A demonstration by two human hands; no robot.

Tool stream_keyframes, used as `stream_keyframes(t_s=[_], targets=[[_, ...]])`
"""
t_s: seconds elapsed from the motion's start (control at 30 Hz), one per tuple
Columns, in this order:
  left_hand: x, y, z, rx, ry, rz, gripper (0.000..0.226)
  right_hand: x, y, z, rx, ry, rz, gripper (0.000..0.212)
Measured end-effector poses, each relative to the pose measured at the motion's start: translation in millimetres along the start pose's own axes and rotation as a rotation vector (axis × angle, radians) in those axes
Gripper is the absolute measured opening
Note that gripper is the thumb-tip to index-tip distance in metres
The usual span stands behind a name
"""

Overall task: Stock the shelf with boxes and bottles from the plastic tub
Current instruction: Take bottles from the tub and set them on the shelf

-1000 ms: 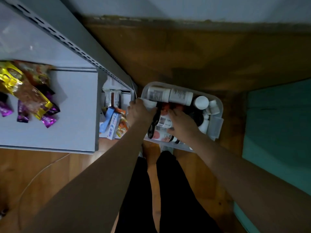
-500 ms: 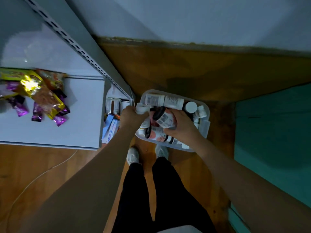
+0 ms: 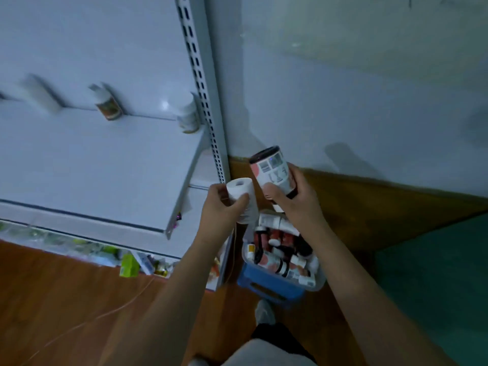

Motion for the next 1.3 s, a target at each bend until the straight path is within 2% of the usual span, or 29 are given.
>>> stream_keyframes(t_s=[0.1, 0.23, 0.37, 0.5, 0.67, 0.77, 0.87, 1.07, 1.2, 1.3], targets=[[27.0, -46.3, 54.2, 0.059, 0.123, 0.018, 0.03, 13.0, 15.6, -71.8, -0.087, -0.075, 0.053, 0.055], [64.4, -148.3, 89.1, 0.146, 0.249, 0.147, 0.025, 41.6, 61.6, -148.5, -0.219, -0.164, 0.037, 0.045], [109.7, -260.1, 76.1, 0.232, 0.274, 0.345, 0.023, 72.6, 139.7, -190.2, -0.355, -0.166, -0.101, 0.051], [156.4, -348.7, 48.3, 0.291, 0.278, 0.502, 0.023, 99.2, 228.0, -216.3, -0.404, -0.157, -0.248, 0.038], [197.5, -443.0, 16.6, 0.336, 0.266, 0.652, 0.024, 130.7, 339.4, -241.8, -0.514, -0.063, -0.462, 0.054], [211.0, -491.3, 10.8, 0.334, 0.271, 0.731, 0.025, 138.6, 394.9, -258.4, -0.488, -0.059, -0.575, 0.061], [210.5, -535.2, 4.8, 0.336, 0.279, 0.781, 0.029, 134.6, 447.8, -273.2, -0.453, -0.07, -0.652, 0.075], [178.5, -606.7, -11.6, 0.349, 0.269, 0.828, 0.031, 106.5, 546.7, -292.9, -0.468, -0.031, -0.743, 0.067], [131.0, -665.6, -13.6, 0.34, 0.25, 0.825, 0.028, 66.5, 617.7, -312.3, -0.486, -0.014, -0.796, 0.064], [96.0, -718.1, -11.1, 0.344, 0.235, 0.851, 0.034, 33.6, 670.5, -334.8, -0.495, -0.008, -0.827, 0.06]])
Point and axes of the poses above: each hand's wrist, its own x-axis away from the middle knuckle, its own y-axis out of the palm, z = x × y, the point moved 7 cm from there along -x, towards the middle knuckle, and after that the axes turned 7 degrees about x, right-handed, at the moved point
